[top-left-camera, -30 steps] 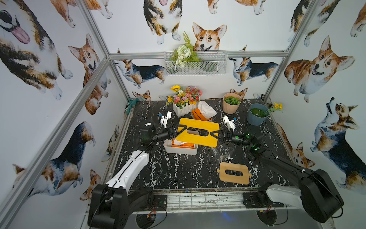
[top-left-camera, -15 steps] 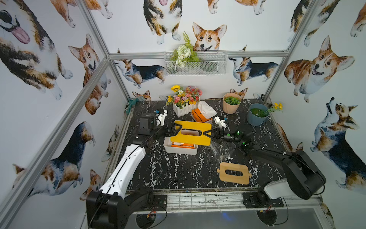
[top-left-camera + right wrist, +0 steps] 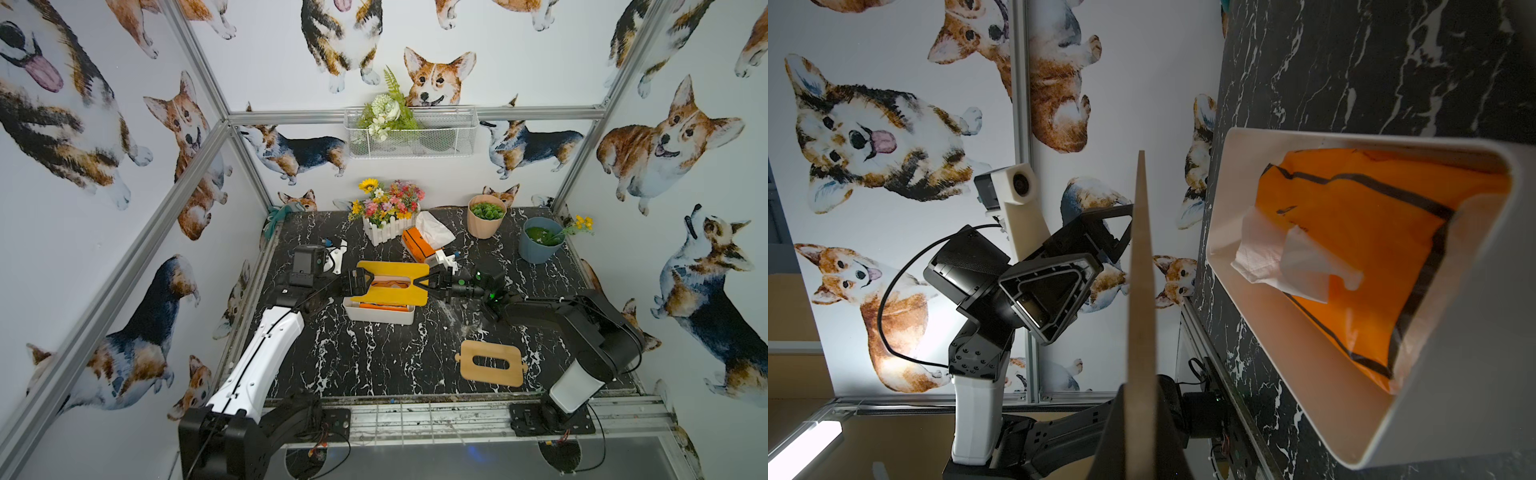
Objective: Put the tissue paper into the tissue box
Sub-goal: Close the box lid on the tissue box.
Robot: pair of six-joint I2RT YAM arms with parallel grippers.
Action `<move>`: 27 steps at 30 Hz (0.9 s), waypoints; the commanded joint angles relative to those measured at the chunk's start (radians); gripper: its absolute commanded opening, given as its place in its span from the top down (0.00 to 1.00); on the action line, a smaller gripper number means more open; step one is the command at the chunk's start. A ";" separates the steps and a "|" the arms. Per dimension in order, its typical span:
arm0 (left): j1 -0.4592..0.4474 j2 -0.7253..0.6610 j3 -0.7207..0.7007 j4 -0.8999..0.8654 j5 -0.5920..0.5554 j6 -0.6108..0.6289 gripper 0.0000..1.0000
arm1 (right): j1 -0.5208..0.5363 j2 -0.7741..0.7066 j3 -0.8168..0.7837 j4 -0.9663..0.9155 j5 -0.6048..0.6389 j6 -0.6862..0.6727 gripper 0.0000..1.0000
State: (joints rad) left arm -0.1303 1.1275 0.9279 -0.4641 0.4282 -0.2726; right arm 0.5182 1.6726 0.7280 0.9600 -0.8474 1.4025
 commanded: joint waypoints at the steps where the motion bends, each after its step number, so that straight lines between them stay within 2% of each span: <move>1: 0.002 -0.002 -0.016 0.038 0.075 0.002 0.00 | 0.011 0.029 0.022 0.037 0.013 -0.025 1.00; 15: 0.003 0.010 -0.056 0.040 0.011 -0.016 0.00 | 0.028 0.123 0.053 0.036 0.044 -0.037 1.00; 27: 0.003 -0.017 -0.080 0.040 -0.054 -0.002 0.00 | 0.028 0.125 0.045 0.010 0.050 -0.063 1.00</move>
State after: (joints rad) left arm -0.1299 1.1168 0.8532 -0.4377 0.3958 -0.2855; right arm 0.5434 1.7988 0.7731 0.9573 -0.8070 1.3579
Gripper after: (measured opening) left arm 0.997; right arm 0.089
